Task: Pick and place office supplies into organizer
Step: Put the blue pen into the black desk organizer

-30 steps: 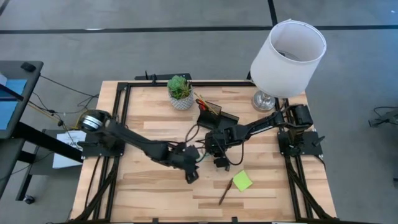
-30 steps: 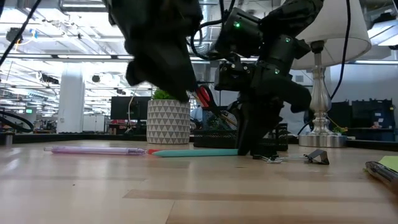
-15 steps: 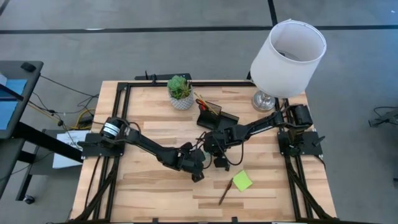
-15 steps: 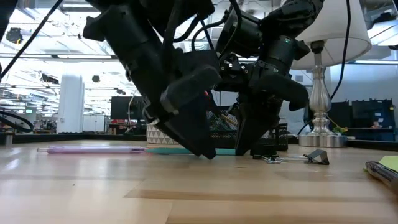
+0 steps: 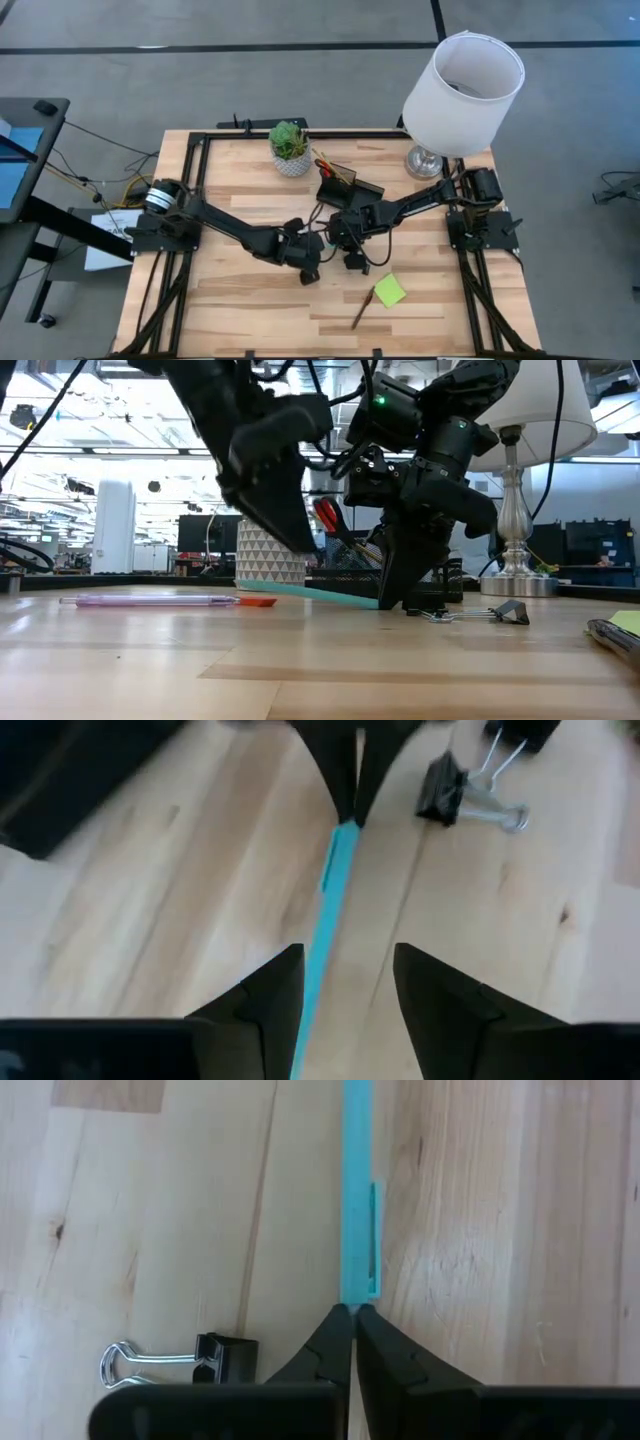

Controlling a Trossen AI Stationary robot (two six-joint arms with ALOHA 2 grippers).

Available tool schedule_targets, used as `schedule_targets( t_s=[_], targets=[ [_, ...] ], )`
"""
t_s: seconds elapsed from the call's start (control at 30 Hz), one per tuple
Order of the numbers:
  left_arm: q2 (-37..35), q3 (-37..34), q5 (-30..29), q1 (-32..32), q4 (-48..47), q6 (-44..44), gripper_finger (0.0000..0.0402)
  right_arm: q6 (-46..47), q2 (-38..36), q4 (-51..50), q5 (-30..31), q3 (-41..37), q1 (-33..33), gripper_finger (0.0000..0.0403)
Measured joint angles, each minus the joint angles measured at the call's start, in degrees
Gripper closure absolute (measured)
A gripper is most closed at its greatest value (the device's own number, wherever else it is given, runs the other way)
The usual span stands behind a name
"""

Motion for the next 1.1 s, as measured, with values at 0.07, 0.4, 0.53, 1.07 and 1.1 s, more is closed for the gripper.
schedule_targets(
  t_s=[0.07,0.4,0.53,1.07,1.1],
  targets=[
    [-1.15,0.02,-0.08,0.16,-1.32,0.01,0.0253,0.04,-0.25,0.41,0.00,-0.20,0.00,0.0401],
    [-2.61,0.04,3.56,1.76,-8.16,2.32,0.0254,0.17,-2.72,-2.83,-0.93,2.06,0.28,0.0402],
    [-2.61,0.04,6.30,2.64,-5.33,5.68,0.0254,0.13,-2.85,-3.99,0.52,2.73,0.46,0.0402],
    [2.77,0.02,11.09,3.63,6.27,5.85,0.0205,2.77,-2.26,-4.77,2.76,2.84,2.00,0.0403],
    [3.20,0.02,11.10,3.63,7.26,5.86,0.0197,3.00,-2.26,-4.77,3.02,2.84,2.18,0.0403]
  ],
)
